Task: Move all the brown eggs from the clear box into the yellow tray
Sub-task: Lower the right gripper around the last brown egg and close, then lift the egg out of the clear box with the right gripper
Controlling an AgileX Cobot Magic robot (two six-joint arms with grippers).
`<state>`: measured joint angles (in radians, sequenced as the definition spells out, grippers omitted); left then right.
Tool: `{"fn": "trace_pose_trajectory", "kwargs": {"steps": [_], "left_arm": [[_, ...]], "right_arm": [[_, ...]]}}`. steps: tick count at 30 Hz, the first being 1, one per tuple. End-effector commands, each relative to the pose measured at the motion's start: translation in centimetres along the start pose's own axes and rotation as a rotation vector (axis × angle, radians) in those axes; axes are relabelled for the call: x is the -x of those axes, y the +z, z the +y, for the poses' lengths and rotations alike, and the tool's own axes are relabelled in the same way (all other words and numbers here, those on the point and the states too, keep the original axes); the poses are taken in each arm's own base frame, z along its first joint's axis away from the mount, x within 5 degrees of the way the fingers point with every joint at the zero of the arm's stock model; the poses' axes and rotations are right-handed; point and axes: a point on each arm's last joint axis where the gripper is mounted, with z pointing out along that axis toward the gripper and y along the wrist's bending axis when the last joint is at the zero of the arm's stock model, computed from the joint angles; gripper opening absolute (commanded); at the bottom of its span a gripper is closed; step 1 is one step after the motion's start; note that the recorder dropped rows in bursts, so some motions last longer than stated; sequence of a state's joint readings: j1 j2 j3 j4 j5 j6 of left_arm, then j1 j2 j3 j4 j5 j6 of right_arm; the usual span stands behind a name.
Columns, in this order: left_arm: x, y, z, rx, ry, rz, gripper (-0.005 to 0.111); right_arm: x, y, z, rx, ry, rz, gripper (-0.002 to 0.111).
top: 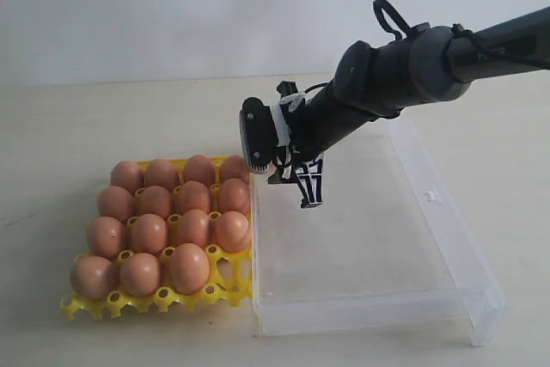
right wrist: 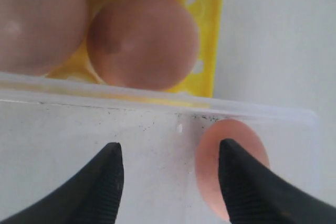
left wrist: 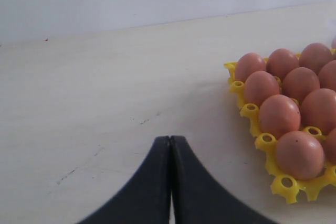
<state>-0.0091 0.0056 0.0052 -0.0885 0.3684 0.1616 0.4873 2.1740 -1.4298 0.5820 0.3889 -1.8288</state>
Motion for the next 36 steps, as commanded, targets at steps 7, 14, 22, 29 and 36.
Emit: {"fn": "trace_pose_trajectory", "kwargs": {"steps": [7, 14, 22, 29, 36], "left_arm": [[0.3, -0.1, 0.0, -0.001, -0.006, -0.019, 0.0], [0.3, -0.1, 0.0, -0.001, -0.006, -0.019, 0.0], [0.3, -0.1, 0.0, -0.001, -0.006, -0.019, 0.0], [0.3, -0.1, 0.0, -0.001, -0.008, -0.019, 0.0], [0.3, -0.1, 0.0, -0.001, -0.006, -0.019, 0.0]], "right_arm": [[0.4, -0.4, -2.6, -0.144, -0.026, 0.011, 0.053], [0.3, 0.7, -3.1, -0.148, -0.02, 0.008, 0.053], [-0.5, 2.1, -2.5, -0.129, -0.015, 0.025, 0.053], [-2.0, 3.0, -2.3, -0.134, 0.02, 0.052, 0.053], [-2.6, 3.7, -2.1, -0.147, 0.048, 0.066, 0.017]]}}
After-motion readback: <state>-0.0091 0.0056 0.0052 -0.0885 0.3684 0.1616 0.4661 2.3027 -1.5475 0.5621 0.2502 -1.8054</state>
